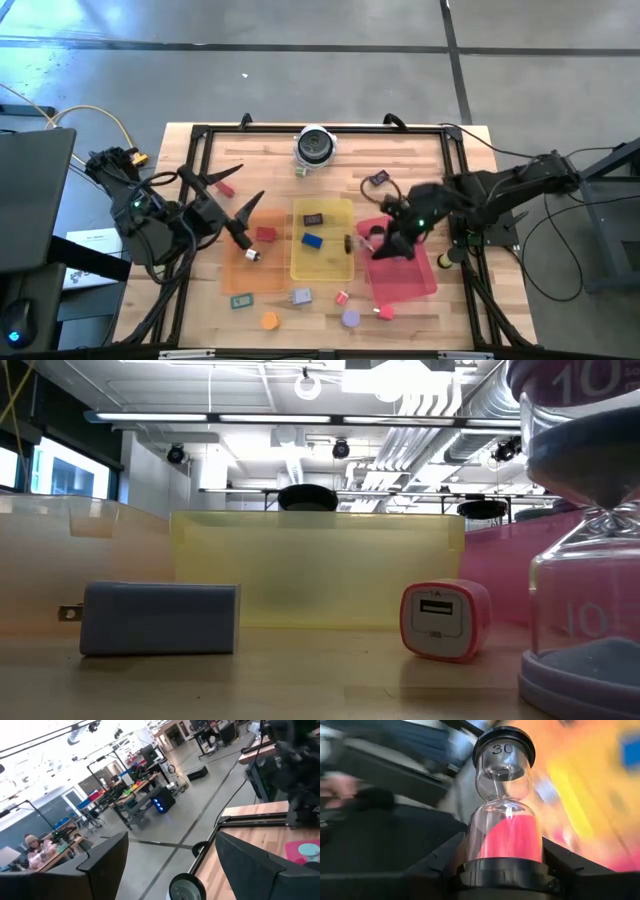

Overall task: Pick & Place Office items
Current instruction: Put the black hourglass timer into the red bin

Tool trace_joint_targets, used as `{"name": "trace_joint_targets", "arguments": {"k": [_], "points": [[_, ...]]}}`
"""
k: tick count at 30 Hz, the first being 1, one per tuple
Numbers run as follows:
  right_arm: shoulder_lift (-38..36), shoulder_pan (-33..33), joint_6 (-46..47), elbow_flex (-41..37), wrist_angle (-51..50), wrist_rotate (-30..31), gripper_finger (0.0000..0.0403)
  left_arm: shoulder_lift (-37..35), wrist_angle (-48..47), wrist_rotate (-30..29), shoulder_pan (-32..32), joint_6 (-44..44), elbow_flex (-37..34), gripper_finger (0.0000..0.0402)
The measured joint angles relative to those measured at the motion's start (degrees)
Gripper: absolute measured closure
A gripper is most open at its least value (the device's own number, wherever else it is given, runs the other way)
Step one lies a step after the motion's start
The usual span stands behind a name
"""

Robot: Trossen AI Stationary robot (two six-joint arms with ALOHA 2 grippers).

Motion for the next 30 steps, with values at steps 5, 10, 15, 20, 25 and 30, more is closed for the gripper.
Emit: {"name": "trace_joint_targets", "arguments": {"k": [5, 10, 15, 20, 25, 30], "points": [[0.31, 5.56, 10.20, -0.02, -12.35, 3.09, 0.0219, 0.00, 0.00, -0.05, 1.11, 0.00, 0.00, 0.0110], [1.66, 9.28, 19.18, -0.02, -21.26, 3.28, 0.0217, 0.00, 0.00, -0.08, 2.32, 0.02, 0.00, 0.0110], [3.41, 11.58, 23.88, -0.02, -24.57, 0.30, 0.0219, 0.00, -0.04, -0.07, 4.00, 0.02, 0.00, 0.0110], [7.08, 11.70, 24.56, -0.03, -28.61, -3.05, 0.0219, 0.00, -0.28, -0.03, 5.53, 0.00, 0.00, 0.0110], [12.39, 11.52, 22.90, -0.04, -32.69, -7.81, 0.0217, 0.00, -0.62, -0.02, 5.91, -0.02, 0.00, 0.0110], [17.18, 10.55, 17.54, -0.04, -32.60, -10.14, 0.0219, 0.02, -4.26, 0.00, 5.91, -1.25, 0.00, 0.0110]]}}
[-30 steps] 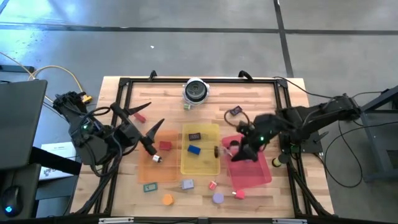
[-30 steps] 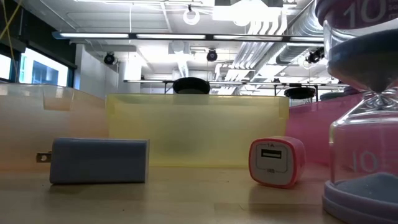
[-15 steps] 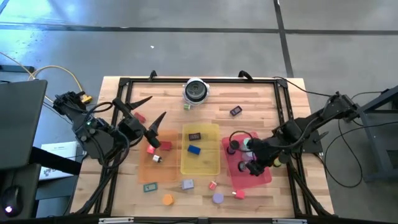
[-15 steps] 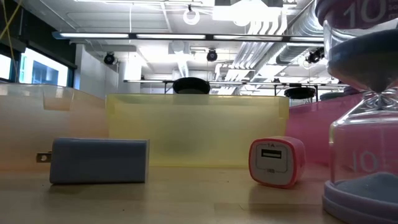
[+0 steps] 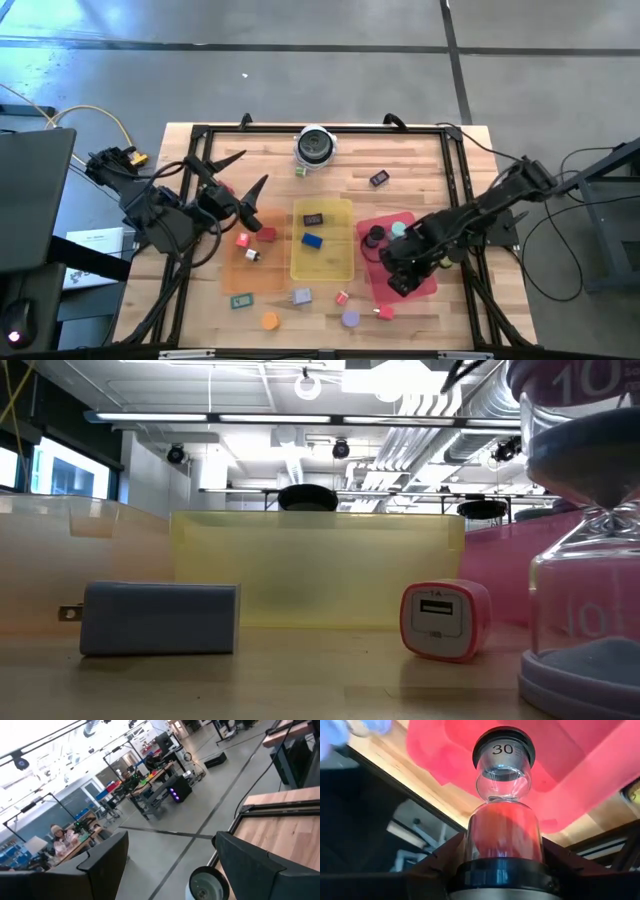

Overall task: Pick & Place Office items
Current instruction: Put the black hourglass timer into the red bin

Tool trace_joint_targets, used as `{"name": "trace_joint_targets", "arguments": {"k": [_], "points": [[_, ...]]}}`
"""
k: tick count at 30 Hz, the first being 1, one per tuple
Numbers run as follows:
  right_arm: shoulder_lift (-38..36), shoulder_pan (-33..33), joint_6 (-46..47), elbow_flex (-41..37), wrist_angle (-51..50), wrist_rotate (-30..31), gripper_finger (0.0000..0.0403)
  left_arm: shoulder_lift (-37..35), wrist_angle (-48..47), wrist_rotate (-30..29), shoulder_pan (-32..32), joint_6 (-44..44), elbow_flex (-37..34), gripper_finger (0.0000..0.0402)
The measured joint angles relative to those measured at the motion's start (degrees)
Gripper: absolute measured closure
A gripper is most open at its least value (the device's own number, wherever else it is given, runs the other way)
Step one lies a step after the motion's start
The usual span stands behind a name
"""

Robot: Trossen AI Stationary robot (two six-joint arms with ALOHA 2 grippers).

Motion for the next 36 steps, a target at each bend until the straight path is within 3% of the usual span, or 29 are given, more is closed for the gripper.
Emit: {"name": "trace_joint_targets", "arguments": {"k": [6, 12, 20, 25, 32, 36], "points": [[5.57, -2.86, -6.73, 0.00, -0.70, -4.90, 0.0215, 0.00, -4.43, 0.50, 0.00, -3.33, 0.00, 0.0110], [8.71, -5.25, -11.62, -0.02, -3.22, -4.56, 0.0219, 0.00, -5.15, 2.64, 0.00, -4.81, 0.00, 0.0110], [9.35, -7.66, -12.79, -0.04, -3.08, -0.70, 0.0215, 0.00, -12.72, 2.84, 0.00, -13.67, 0.00, 0.0110], [9.63, -8.38, -13.24, -0.13, -3.35, 2.20, 0.0219, 0.00, -17.79, 6.21, 0.00, -19.16, -0.01, 0.0110], [9.63, -8.31, -12.82, -0.13, -3.13, 3.09, 0.0197, 0.00, -18.76, 8.28, 0.00, -19.79, -0.02, 0.0110], [10.55, -8.40, -12.87, -0.13, -2.64, 3.12, 0.0208, 0.00, -18.78, 8.26, 0.00, -19.78, -0.02, 0.0110]]}}
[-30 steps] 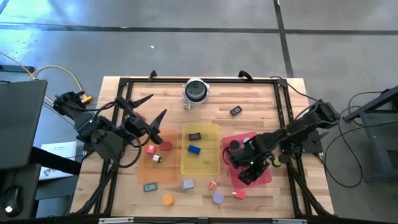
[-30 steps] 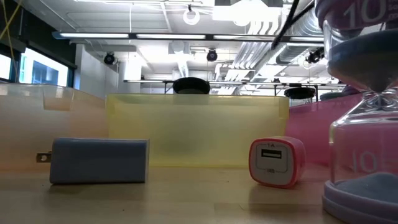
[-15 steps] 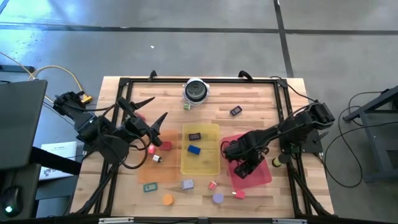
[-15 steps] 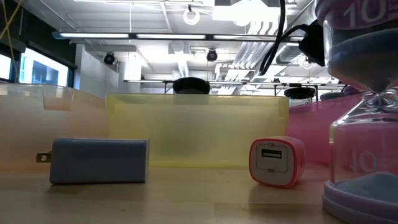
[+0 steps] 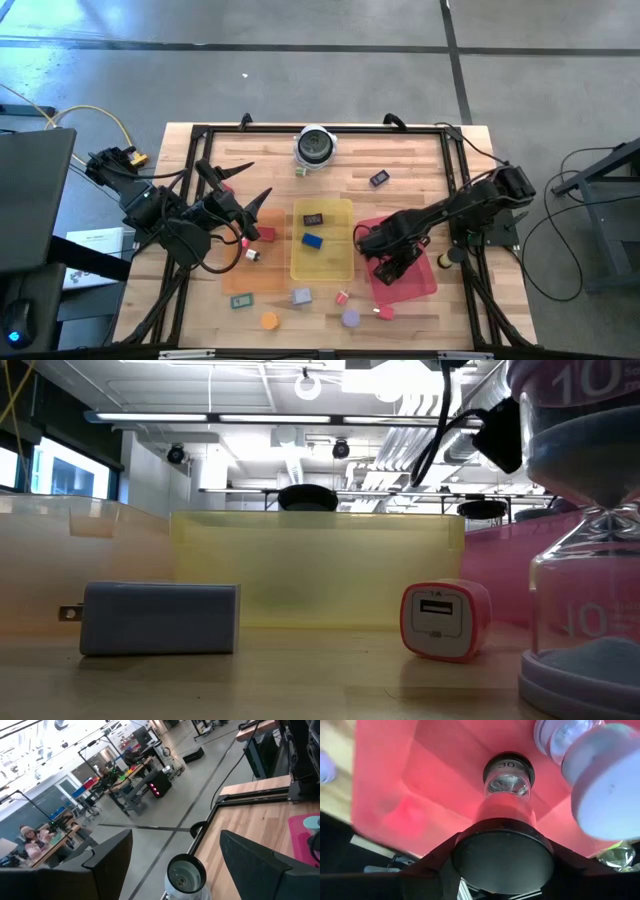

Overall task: Pick & Place Office items
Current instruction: Put the black hourglass timer into the red bin

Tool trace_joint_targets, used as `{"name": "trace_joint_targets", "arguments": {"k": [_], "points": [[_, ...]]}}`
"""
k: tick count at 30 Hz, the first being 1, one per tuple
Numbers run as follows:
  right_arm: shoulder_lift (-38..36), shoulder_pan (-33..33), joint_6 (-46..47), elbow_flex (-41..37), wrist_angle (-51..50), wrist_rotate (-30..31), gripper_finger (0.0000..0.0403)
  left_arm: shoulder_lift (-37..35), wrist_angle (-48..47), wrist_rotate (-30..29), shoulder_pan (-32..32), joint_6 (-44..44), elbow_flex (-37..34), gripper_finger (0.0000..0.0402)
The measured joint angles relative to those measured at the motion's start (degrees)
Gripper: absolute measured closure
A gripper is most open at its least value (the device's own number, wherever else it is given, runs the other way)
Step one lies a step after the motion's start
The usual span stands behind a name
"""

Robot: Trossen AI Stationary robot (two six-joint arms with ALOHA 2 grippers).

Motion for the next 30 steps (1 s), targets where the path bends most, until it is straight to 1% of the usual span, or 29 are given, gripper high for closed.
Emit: {"name": "trace_joint_targets", "arguments": {"k": [2, 4, 7, 11, 16, 19, 23, 30], "points": [[0.17, 0.02, -1.08, -0.07, 0.33, -0.22, 0.0212, 0.00, -0.40, 0.02, 0.00, -0.29, 0.00, 0.0110], [0.71, -0.04, -2.04, 0.02, 1.30, -1.30, 0.0207, 0.00, -0.81, 0.00, 0.00, -1.07, 0.00, 0.0110], [0.87, 0.19, -2.21, -0.06, 1.48, -0.66, 0.0176, 0.00, -1.19, 0.41, 0.00, -1.61, 0.00, 0.0110], [0.80, 1.01, -1.77, 0.00, 1.55, 2.72, 0.0135, 0.02, -1.48, 1.27, 0.00, -1.73, 0.00, 0.0110], [0.78, 1.01, -2.05, 0.00, 1.34, 3.63, 0.0107, 0.02, -1.48, 1.26, -0.01, -1.72, 0.00, 0.0110], [0.76, 1.01, -1.65, 0.00, 0.45, 4.22, 0.0098, 0.02, -1.46, 1.25, 0.00, -1.72, 0.00, 0.0110], [0.60, 1.08, -1.56, 0.00, -1.75, 4.10, 0.0097, 0.02, -1.46, 1.25, 0.00, -1.72, 0.00, 0.0110], [-4.56, 1.38, -0.20, 0.00, -3.71, 7.29, 0.0098, 0.02, -1.43, 1.25, 0.00, -3.16, 0.00, 0.0110]]}}
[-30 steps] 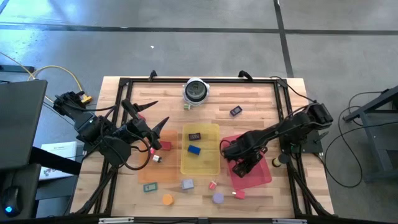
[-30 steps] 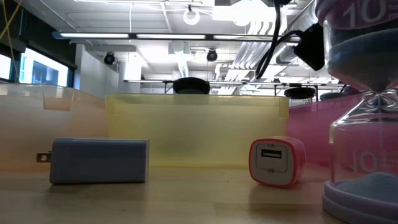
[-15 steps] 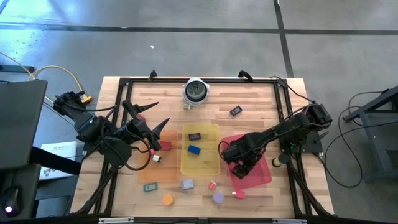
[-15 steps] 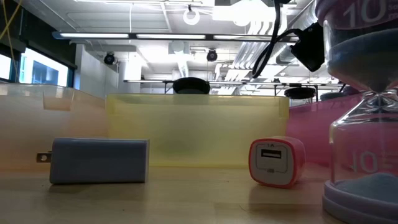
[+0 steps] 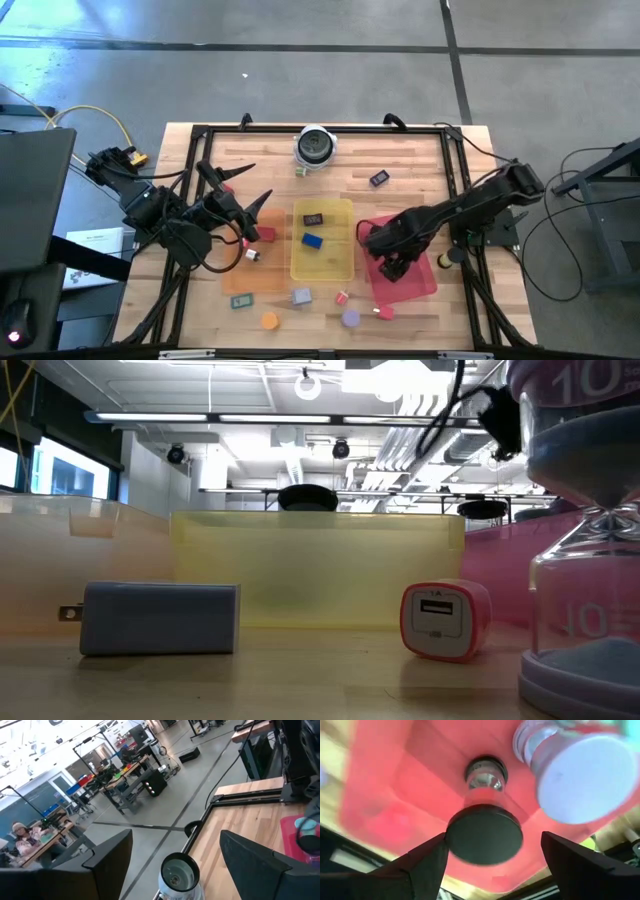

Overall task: Pick & Place Office items
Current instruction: Put the black hourglass timer into the red bin, then put the light blue digital timer into the yellow bin

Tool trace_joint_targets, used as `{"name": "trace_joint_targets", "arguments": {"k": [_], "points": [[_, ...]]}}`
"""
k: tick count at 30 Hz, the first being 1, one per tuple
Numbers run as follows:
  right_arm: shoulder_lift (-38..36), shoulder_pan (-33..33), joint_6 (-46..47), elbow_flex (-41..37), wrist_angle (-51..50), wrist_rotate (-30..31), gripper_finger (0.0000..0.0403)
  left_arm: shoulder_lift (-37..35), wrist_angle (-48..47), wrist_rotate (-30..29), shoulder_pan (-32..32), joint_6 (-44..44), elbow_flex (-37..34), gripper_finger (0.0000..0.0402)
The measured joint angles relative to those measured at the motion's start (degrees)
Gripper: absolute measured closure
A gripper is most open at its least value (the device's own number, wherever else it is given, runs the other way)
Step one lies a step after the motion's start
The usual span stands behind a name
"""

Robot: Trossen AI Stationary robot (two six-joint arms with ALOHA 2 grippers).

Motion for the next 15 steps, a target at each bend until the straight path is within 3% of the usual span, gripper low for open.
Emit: {"name": "trace_joint_targets", "arguments": {"k": [11, 15], "points": [[-9.13, 0.00, 3.53, 0.00, -0.04, 6.56, 0.0098, 0.00, 0.00, 1.21, 0.99, -0.06, 0.00, 0.0110], [-11.60, 0.00, 3.53, 0.00, -0.06, 11.41, 0.0098, 0.00, -0.54, 4.74, 2.07, 1.55, 0.00, 0.0110]]}}
